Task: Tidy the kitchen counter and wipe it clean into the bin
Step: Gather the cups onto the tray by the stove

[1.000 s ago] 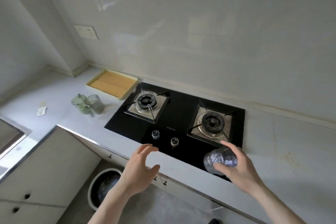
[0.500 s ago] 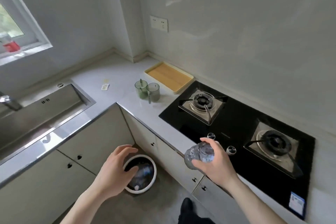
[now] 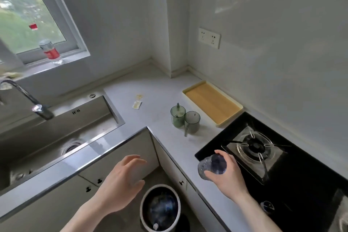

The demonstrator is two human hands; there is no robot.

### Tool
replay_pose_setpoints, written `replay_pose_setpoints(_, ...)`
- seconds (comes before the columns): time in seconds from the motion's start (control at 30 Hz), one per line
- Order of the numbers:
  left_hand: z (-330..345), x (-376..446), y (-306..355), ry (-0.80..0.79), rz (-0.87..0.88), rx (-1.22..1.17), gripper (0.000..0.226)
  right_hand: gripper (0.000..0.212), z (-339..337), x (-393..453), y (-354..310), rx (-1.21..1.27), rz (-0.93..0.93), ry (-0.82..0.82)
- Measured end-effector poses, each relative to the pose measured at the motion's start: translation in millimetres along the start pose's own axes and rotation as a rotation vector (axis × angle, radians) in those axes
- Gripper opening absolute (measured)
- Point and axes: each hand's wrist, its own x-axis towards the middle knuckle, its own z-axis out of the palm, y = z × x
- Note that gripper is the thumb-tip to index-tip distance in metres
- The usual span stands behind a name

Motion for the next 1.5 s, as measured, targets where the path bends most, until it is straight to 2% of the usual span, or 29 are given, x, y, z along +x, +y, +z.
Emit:
replay_pose_setpoints(0.27, -19, 88, -10, 0.018, 0.001, -0.018, 0.048, 0.069, 14, 92, -7, -0.125, 0.037, -0.045)
replay_pose_setpoints(0.57, -20, 179, -7, -0.128, 0.059, -0.001, 0.051, 0.072, 18, 119, 1, -0.134, 0.142, -0.015)
replay_pose_setpoints(0.8, -31, 269, -9, -0.221, 0.172, -0.001, 0.049, 0.073, 25, 136, -6, -0.117, 0.245, 0.121)
replay_pose_setpoints(1.13, -40, 368, -54, -0.493, 0.375, 0.063, 0.055, 0.073, 55, 178, -50, -0.132, 0.441, 0.444)
replay_pose_setpoints(1.3, -36, 389, -48, -0.511, 0.398, 0.071, 0.057, 0.072, 45, 206, -61, -0.173, 0.451, 0.442)
replay_pose_setpoints(1.5, -18, 388, -37, -0.516, 0.346, 0.047, 0.059, 0.078, 10, 256, -57, -0.284, 0.466, 0.383)
